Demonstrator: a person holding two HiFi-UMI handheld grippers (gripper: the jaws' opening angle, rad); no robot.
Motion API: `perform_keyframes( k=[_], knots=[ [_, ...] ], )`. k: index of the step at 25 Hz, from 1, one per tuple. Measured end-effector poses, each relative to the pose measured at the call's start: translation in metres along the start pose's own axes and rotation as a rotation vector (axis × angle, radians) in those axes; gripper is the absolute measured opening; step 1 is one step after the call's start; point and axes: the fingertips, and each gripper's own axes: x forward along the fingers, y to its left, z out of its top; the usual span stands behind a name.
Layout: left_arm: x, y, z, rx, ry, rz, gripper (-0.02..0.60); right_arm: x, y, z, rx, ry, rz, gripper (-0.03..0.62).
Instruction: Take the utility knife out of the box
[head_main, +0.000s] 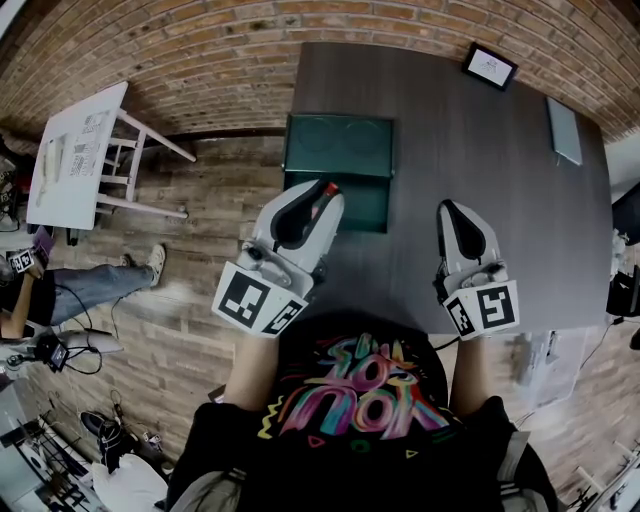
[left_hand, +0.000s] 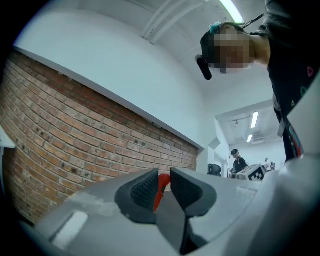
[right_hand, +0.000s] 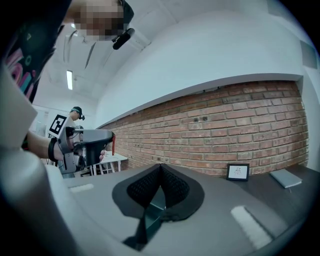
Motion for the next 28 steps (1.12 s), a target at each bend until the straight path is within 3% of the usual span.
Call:
perform_keyframes(
  k=[10, 28],
  knots=[
    [-0.007, 0.001, -0.022, -0.034, 0.044, 0.029, 0.077, -0.002, -0.007, -0.002, 0.026, -0.002, -0.024, 0.002],
    [-0.005, -0.004, -0.028, -0.036, 0.081, -0.007, 0.077, 0.002, -0.001, -0.003, 0.043, -0.005, -0.007, 0.000]
  ],
)
